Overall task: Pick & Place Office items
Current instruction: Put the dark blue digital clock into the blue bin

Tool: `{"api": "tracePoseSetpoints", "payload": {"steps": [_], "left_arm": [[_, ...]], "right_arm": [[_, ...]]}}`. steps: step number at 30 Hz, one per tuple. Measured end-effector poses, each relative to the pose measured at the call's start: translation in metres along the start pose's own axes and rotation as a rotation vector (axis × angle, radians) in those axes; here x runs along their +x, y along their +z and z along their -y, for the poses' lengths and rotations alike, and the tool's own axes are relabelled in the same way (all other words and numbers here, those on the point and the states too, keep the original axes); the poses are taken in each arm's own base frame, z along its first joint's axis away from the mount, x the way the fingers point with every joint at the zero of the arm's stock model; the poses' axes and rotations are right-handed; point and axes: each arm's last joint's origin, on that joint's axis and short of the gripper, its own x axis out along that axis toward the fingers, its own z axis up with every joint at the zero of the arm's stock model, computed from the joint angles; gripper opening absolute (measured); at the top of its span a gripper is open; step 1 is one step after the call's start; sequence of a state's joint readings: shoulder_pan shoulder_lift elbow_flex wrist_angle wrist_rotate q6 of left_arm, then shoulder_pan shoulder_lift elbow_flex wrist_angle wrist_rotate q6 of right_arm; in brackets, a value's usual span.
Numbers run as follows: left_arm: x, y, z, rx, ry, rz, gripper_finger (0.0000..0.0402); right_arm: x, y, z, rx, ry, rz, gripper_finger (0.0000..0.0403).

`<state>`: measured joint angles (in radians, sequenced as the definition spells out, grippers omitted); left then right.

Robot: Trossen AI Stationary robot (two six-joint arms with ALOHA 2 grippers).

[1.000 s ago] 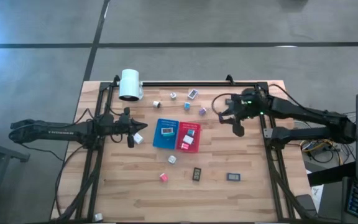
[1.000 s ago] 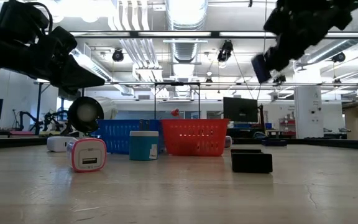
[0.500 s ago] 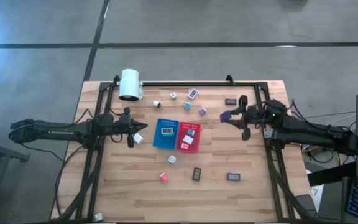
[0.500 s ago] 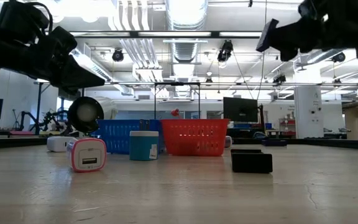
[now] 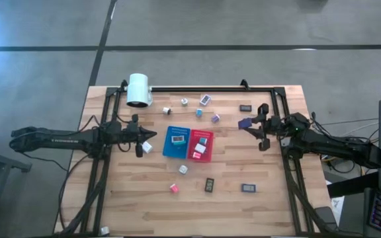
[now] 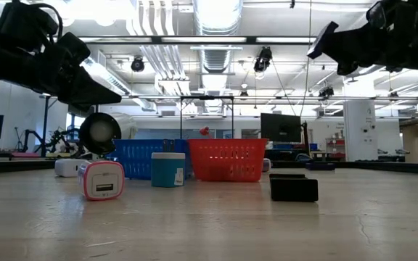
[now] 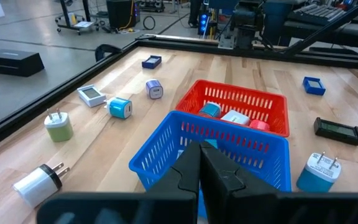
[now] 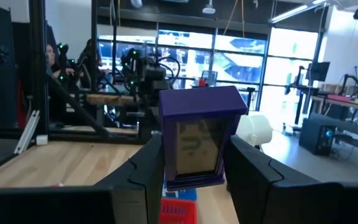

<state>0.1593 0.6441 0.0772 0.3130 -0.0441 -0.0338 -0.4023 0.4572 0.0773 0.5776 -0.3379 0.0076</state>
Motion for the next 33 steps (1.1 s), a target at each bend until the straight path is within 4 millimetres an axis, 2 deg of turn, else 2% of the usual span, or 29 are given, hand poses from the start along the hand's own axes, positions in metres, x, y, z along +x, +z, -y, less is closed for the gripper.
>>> {"api": "tracePoseSetpoints", "payload": {"steps": [10,19,33], "left_arm": [[0.0,-0.002,0.0,0.001,0.0,-0.023,0.0012],[0.0,-0.002,0.0,0.001,-0.001,-0.021,0.0012],[0.0,0.007,-0.001,-0.005,0.047,0.077,0.0012]], "right_arm": [[-0.012,0.006,-0.004,-0.012,0.0,0.014,0.0127],[-0.024,0.003,-0.008,-0.042,0.0,0.0,0.0127],[-0.023,-0.002,-0.008,-0.026,0.003,-0.027,0.0129]]}}
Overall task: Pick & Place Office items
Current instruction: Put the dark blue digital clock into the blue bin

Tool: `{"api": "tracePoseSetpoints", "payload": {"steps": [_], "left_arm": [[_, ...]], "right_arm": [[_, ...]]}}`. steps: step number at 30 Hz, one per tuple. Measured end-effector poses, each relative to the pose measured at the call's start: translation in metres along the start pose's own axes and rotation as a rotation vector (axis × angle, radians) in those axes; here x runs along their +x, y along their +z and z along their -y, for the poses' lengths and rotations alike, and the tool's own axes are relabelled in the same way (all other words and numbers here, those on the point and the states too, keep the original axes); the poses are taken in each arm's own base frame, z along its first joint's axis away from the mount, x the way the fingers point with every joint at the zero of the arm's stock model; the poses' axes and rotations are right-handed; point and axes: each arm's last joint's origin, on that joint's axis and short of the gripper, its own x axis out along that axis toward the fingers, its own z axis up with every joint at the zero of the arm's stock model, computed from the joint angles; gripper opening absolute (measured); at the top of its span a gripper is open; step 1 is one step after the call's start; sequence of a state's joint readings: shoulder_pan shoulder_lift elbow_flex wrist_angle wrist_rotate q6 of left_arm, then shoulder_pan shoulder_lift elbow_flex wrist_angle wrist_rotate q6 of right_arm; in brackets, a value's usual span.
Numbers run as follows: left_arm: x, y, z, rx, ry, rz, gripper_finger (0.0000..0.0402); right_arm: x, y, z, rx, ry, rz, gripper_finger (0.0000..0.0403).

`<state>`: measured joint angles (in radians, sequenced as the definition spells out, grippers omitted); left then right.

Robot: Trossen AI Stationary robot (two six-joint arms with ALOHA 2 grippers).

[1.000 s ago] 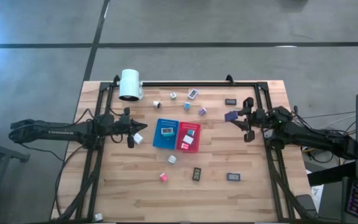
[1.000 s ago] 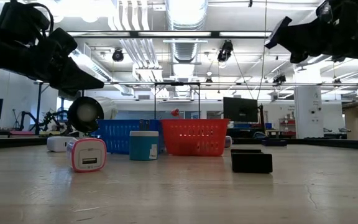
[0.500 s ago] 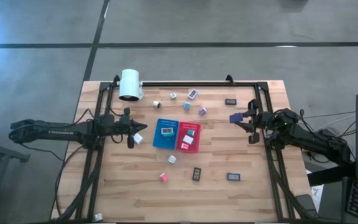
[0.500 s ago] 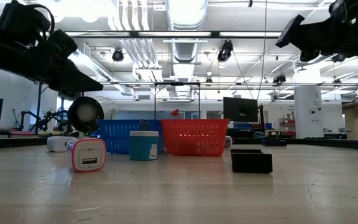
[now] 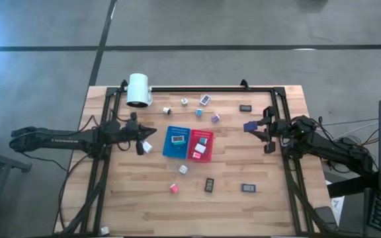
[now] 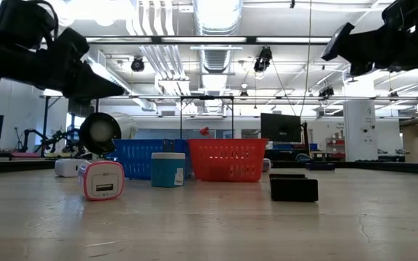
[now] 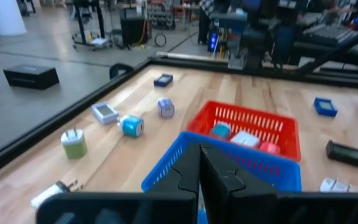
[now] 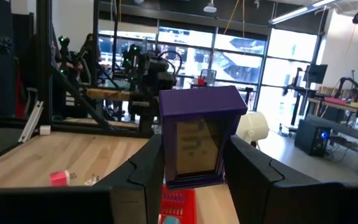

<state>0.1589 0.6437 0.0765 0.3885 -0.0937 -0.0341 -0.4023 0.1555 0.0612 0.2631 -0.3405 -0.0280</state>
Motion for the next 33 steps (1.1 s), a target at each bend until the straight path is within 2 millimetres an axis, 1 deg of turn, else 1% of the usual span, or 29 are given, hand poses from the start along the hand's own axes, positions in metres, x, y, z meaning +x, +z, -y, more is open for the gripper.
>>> {"api": "tracePoseSetpoints", "payload": {"steps": [6,9,11,14,16,20,25,29,33], "left_arm": [[0.0,0.01,0.0,-0.008,-0.003,0.086,0.0012],[0.002,0.026,0.002,0.004,-0.008,0.13,0.0014],[0.005,0.037,0.004,0.019,-0.025,0.143,0.0024],[0.014,0.057,0.01,0.032,-0.084,0.156,0.0053],[0.023,0.073,0.013,0.058,-0.093,0.165,0.0075],[0.047,0.103,0.018,0.119,-0.092,0.169,0.0123],[0.088,0.135,0.025,0.172,-0.088,0.167,0.0185],[0.124,0.152,0.031,0.178,-0.089,0.157,0.0228],[0.161,0.162,0.036,0.183,-0.089,0.144,0.0257]], "right_arm": [[0.002,-0.002,0.001,0.028,0.0,-0.015,0.013],[0.004,-0.001,0.001,0.036,0.0,-0.006,0.013],[0.006,-0.001,0.002,0.044,0.0,-0.002,0.013],[0.008,-0.001,0.003,0.05,0.0,-0.006,0.013],[0.01,-0.002,0.004,0.052,0.0,-0.01,0.013],[0.015,-0.001,0.005,0.065,0.0,-0.034,0.013],[0.02,-0.001,0.007,0.078,-0.001,-0.064,0.013],[0.022,0.0,0.008,0.082,-0.001,-0.075,0.013],[0.023,0.001,0.008,0.082,-0.001,-0.078,0.013]]}}
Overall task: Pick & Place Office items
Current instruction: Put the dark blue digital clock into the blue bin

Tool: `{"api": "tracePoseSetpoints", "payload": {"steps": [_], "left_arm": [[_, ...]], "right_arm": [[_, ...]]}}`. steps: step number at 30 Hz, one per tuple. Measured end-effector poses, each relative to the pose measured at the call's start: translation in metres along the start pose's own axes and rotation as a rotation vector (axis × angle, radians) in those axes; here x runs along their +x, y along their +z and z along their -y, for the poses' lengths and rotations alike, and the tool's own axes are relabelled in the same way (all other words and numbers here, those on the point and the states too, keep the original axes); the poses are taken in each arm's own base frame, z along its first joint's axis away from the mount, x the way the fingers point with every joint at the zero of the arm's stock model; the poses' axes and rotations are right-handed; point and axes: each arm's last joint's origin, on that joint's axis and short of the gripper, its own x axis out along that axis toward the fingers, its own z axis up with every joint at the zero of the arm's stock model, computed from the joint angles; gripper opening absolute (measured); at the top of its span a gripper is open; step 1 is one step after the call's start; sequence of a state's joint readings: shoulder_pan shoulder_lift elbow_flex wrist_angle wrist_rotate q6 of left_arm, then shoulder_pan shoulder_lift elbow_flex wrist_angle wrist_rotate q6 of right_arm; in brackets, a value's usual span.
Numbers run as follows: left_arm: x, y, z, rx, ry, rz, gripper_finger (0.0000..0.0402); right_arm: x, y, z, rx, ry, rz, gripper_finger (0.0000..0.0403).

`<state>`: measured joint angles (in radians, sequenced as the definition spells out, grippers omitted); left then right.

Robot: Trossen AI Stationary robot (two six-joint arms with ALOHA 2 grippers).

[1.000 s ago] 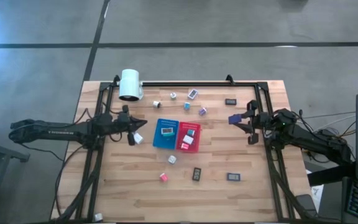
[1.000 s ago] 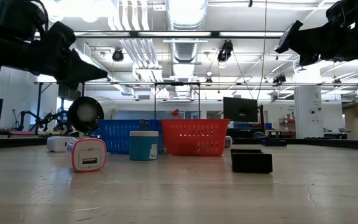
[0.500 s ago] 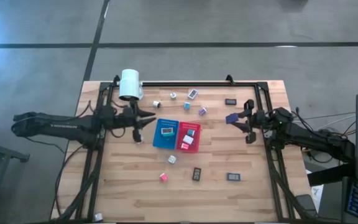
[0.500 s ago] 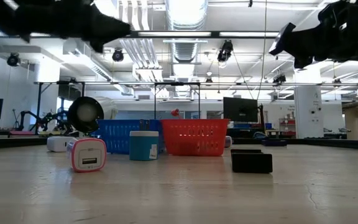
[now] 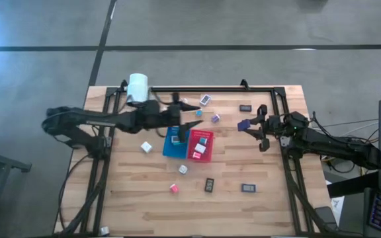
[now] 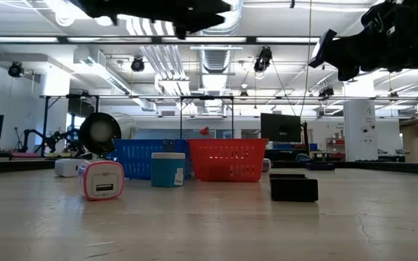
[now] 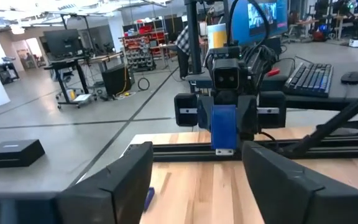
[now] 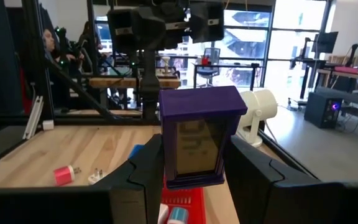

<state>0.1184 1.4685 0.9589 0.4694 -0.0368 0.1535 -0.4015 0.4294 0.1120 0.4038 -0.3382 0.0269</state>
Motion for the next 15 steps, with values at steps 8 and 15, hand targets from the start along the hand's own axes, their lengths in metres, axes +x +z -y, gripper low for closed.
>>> {"api": "tracePoseSetpoints", "payload": {"steps": [8,15], "left_arm": [[0.066,0.002,0.002,0.02,-0.014,-0.09,0.0275],[0.104,0.002,0.004,0.041,-0.05,-0.144,0.0275]], "right_arm": [[0.0,0.005,0.0,-0.006,0.0,0.016,0.013],[0.004,0.01,0.002,0.012,-0.029,0.018,0.013]]}}
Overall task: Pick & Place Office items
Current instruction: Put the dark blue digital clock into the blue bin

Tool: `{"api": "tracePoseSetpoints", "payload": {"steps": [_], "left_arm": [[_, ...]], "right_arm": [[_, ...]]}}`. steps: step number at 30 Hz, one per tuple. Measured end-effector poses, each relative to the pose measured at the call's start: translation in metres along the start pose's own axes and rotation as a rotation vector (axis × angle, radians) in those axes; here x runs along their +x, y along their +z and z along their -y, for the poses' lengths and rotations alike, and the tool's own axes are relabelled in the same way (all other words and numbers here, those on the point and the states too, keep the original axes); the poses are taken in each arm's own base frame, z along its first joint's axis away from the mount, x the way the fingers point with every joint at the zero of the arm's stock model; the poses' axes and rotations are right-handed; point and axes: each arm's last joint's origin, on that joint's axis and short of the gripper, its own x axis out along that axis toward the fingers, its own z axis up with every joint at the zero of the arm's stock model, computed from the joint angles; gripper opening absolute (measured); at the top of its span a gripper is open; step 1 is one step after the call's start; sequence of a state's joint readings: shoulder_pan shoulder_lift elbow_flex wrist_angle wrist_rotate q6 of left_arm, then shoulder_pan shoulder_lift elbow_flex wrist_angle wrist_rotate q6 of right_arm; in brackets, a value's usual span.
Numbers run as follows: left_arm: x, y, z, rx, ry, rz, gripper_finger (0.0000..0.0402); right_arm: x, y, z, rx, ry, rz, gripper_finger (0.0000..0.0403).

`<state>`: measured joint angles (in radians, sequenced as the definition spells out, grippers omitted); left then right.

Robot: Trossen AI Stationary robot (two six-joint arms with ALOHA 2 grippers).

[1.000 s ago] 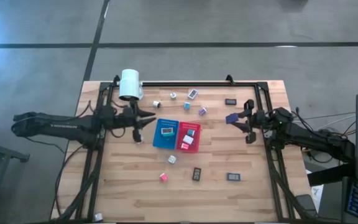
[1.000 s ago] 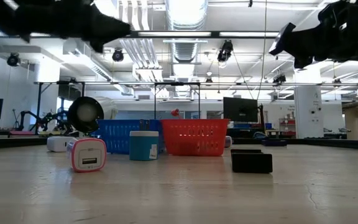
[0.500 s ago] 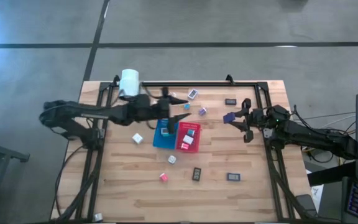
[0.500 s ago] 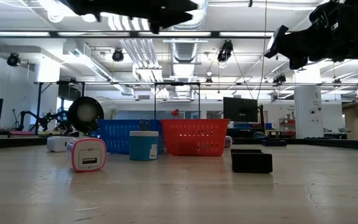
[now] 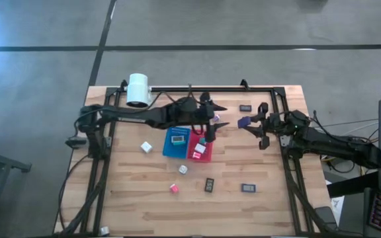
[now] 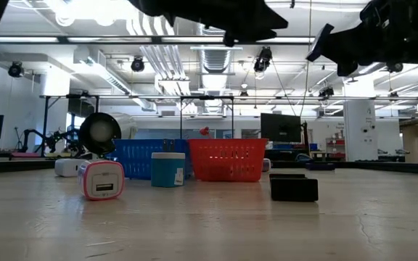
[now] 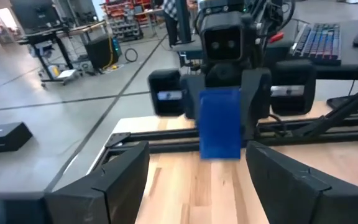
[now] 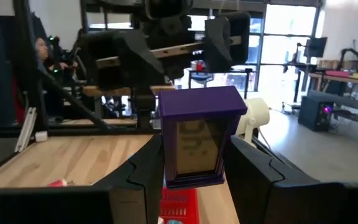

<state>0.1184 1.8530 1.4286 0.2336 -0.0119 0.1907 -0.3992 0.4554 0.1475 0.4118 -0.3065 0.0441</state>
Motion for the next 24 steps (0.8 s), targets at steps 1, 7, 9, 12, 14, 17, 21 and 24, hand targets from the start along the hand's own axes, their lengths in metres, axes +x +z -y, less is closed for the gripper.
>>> {"api": "tracePoseSetpoints", "payload": {"steps": [1,7,9,12,14,17,21,24], "left_arm": [[0.003,0.001,0.0,-0.004,-0.006,0.0,0.0275],[0.018,0.009,-0.001,-0.007,-0.047,-0.01,0.0275],[0.022,0.009,-0.001,-0.006,-0.053,-0.021,0.0275],[0.026,0.009,-0.001,-0.009,-0.055,-0.037,0.0275],[0.027,0.009,-0.002,-0.009,-0.054,-0.038,0.0275],[0.028,0.009,-0.003,-0.013,-0.05,-0.037,0.0275],[0.028,0.009,-0.006,-0.015,-0.045,-0.037,0.0275],[0.028,0.008,-0.007,-0.016,-0.045,-0.042,0.0275]], "right_arm": [[0.001,0.0,0.0,0.002,-0.001,-0.008,0.013],[0.009,0.0,0.004,-0.01,-0.05,-0.014,0.013],[0.011,0.0,0.005,-0.016,-0.047,0.0,0.013],[0.016,-0.001,0.005,-0.016,-0.037,-0.003,0.013],[0.019,-0.001,0.005,-0.022,-0.029,-0.014,0.013],[0.024,-0.001,0.004,-0.035,-0.02,-0.029,0.013],[0.03,0.002,0.003,-0.055,0.001,-0.039,0.013],[0.036,0.005,0.0,-0.076,0.023,-0.046,0.013]]}}
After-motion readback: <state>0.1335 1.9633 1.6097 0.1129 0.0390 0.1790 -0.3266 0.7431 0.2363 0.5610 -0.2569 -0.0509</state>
